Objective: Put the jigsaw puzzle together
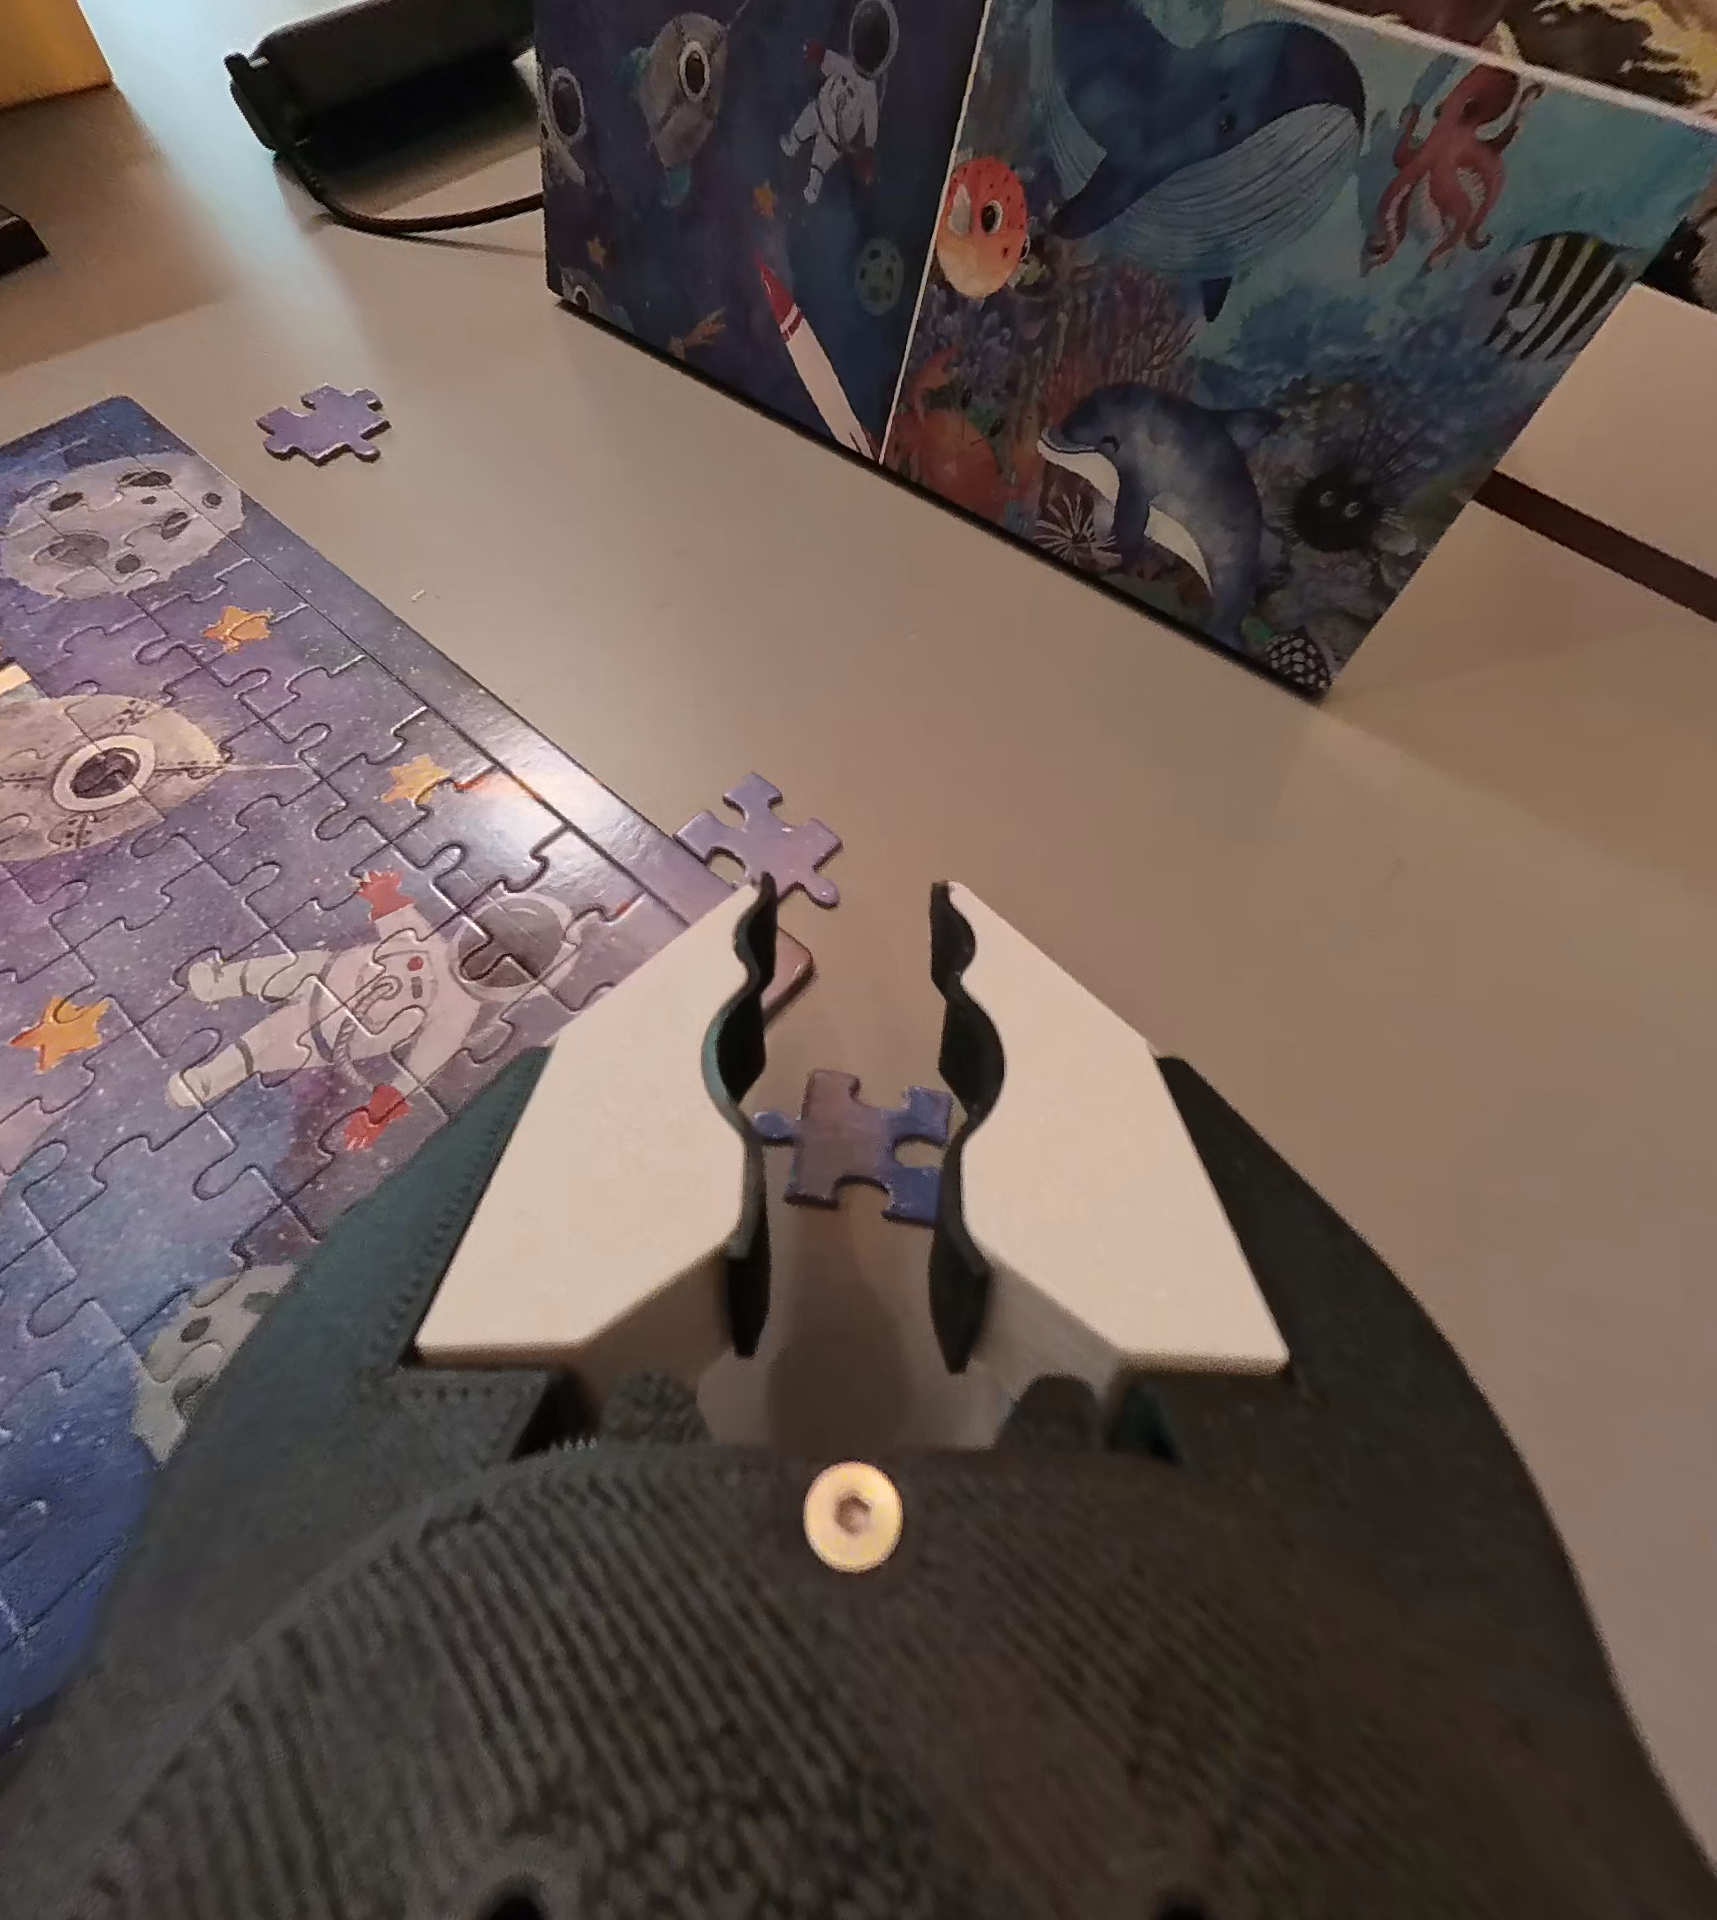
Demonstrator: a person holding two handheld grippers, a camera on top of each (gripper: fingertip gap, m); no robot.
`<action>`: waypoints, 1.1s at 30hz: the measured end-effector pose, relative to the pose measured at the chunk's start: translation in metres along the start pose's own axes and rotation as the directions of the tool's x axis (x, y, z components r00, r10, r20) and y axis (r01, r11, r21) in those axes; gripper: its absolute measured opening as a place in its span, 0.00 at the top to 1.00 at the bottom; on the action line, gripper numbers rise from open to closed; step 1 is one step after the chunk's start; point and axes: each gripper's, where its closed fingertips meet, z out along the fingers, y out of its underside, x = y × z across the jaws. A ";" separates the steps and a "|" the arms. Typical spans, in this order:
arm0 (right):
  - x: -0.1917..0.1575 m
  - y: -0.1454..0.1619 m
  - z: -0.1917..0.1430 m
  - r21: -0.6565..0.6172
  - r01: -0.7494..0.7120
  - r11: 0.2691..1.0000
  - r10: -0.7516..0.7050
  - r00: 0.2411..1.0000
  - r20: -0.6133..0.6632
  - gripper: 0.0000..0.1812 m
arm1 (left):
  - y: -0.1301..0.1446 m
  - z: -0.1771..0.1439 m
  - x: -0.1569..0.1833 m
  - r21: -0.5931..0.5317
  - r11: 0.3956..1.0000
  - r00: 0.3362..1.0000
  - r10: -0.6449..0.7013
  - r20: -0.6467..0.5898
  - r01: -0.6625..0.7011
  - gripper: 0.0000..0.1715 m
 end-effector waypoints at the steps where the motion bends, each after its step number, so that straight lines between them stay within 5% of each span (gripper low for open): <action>1: 0.001 0.001 0.000 0.000 -0.005 1.000 0.005 1.000 -0.004 0.84 | 0.000 0.002 0.000 0.009 0.999 0.999 -0.034 -0.012 0.034 0.75; 7: 0.011 -0.003 -0.004 0.044 -0.026 0.999 0.028 0.999 -0.043 0.85 | 0.006 0.015 -0.019 -0.054 0.998 0.987 -0.006 0.161 0.015 0.70; 16: 0.015 -0.002 -0.005 0.041 -0.035 0.999 0.036 0.998 -0.045 0.85 | 0.002 0.013 0.005 -0.035 0.985 0.985 -0.168 -0.033 0.167 0.64; 21: 0.012 -0.001 -0.004 0.029 -0.015 0.999 0.017 0.999 -0.045 0.85 | 0.010 0.018 0.009 -0.097 0.981 0.984 -0.171 -0.041 0.166 0.63; 26: 0.012 -0.001 -0.004 0.034 -0.019 0.999 0.021 0.999 -0.042 0.85 | 0.010 0.018 0.010 -0.099 0.982 0.984 -0.167 -0.054 0.162 0.65; 33: 0.012 -0.002 -0.004 0.035 -0.017 0.999 0.019 0.999 -0.041 0.85 | 0.008 0.017 0.019 -0.090 0.990 0.989 -0.118 -0.093 0.110 0.82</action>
